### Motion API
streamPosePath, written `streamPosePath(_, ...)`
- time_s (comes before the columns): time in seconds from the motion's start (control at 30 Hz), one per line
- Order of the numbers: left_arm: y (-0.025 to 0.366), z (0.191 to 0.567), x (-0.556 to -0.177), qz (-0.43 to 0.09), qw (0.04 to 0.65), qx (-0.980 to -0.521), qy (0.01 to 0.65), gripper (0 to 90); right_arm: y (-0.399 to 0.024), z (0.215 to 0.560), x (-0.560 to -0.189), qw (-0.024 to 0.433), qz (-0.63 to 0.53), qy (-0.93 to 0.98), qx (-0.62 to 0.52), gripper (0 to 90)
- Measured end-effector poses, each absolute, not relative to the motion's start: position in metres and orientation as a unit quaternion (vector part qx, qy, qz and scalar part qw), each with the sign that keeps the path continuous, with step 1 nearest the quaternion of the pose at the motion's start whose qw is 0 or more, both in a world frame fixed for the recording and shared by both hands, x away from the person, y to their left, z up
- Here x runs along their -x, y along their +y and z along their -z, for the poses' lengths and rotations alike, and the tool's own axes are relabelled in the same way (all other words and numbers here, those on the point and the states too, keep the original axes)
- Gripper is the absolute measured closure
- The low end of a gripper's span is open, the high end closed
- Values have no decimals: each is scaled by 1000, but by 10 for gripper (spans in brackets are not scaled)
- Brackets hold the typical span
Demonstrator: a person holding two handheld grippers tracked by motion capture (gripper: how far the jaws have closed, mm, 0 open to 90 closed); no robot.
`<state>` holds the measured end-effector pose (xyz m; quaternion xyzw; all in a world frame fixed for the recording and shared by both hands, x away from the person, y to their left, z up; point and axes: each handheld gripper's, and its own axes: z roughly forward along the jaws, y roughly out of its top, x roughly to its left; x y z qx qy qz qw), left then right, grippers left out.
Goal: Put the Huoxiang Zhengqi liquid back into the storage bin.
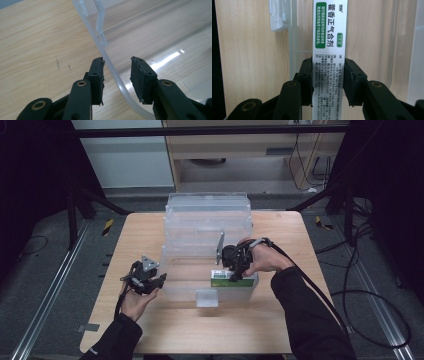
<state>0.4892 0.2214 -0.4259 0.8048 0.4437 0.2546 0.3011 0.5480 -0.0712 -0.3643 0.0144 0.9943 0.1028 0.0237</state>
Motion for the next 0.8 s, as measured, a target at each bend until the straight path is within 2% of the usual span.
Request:
streamPosePath(0.23, 221, 426, -489, -255, 301, -805, 444, 618, -71, 367, -548, 25, -101, 994, -11, 629)
streamPosePath(0.37, 221, 426, -489, -256, 300, -805, 444, 620, -73, 362, -547, 26, -112, 993, -16, 682)
streamPosePath(0.8, 221, 426, -489, -256, 300, -805, 444, 620, -79, 350, -546, 40, -139, 989, -32, 660)
